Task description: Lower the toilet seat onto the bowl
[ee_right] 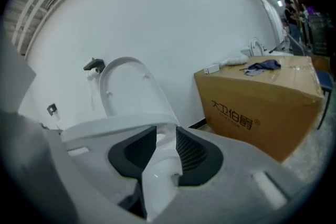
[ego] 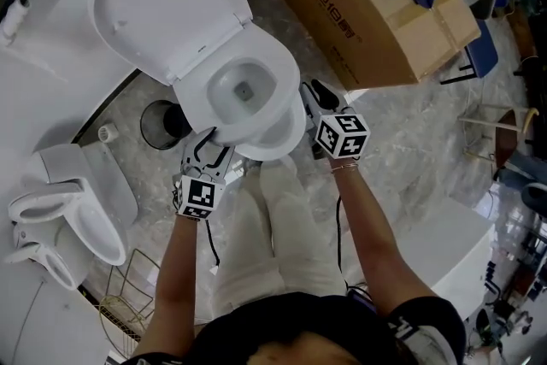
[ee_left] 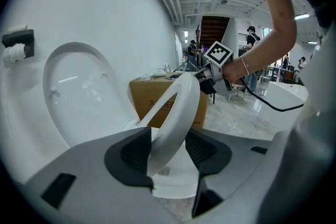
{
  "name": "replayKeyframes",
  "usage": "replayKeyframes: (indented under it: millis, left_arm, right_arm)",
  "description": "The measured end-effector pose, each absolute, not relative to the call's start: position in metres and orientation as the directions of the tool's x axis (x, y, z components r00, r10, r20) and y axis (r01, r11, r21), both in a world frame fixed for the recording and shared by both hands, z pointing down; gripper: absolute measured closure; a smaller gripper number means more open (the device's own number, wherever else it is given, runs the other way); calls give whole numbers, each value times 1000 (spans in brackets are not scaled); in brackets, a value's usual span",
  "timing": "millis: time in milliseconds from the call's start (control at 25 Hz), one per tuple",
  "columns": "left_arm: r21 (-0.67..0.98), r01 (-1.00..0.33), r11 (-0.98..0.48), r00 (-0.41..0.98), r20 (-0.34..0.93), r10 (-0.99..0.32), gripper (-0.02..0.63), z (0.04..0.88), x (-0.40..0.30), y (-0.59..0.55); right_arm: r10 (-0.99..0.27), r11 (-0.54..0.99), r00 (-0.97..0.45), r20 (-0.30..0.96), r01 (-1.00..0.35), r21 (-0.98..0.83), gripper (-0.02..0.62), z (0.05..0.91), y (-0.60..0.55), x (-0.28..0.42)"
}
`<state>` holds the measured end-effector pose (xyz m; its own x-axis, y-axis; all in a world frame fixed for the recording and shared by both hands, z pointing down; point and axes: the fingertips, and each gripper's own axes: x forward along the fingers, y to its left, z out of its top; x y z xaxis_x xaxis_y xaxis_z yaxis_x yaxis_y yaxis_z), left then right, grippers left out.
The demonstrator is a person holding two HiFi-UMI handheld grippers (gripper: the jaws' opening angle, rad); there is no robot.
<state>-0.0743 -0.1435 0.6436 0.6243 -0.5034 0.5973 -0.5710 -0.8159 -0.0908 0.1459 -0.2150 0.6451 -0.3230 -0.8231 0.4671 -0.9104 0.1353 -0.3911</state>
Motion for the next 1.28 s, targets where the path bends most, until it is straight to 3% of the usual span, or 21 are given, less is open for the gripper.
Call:
replayKeyframes:
  millis: [120,240,440,720,840,920,1000,1280]
  left_arm:
    - [-93,-548,-832,629,609,-483,410,653,-71,-135]
    - [-91,-529,-843,632,621,-464,405,661,-70,-127]
    - [-82,-489,-868,641,642,-421,392,679,-59,-111]
    - [-74,-448,-891,636,674,-375,373,702,-51,-91]
    - [-61,-451,-890,633,681,-367,360,708,-45,-85]
    - [26,-503,-864,651,669,-359,352,709,-41,-80]
    - [193,-592,-782,685,631,-363,278,707,-40,-75]
    - [464,-724,-510,681,600,-420,275,725,-59,-60]
  right_arm:
    - [-843,70,-365,396,-803,-592,464,644,-204,153]
    - [-862,-13,-400,311,-597,-802,418,642,-195,152]
    - [-858,-58,-442,263,-425,-903,362,644,-181,137]
    - [-786,-128,-472,399,-508,-852,365,672,-164,118]
    - [-771,-155,-450,450,-554,-818,397,684,-157,123]
    - [-771,-164,-445,455,-552,-818,402,690,-153,125]
    - [-768,-173,-439,466,-558,-812,407,697,-147,128]
    - [-739,-208,-419,528,-603,-770,419,730,-129,135]
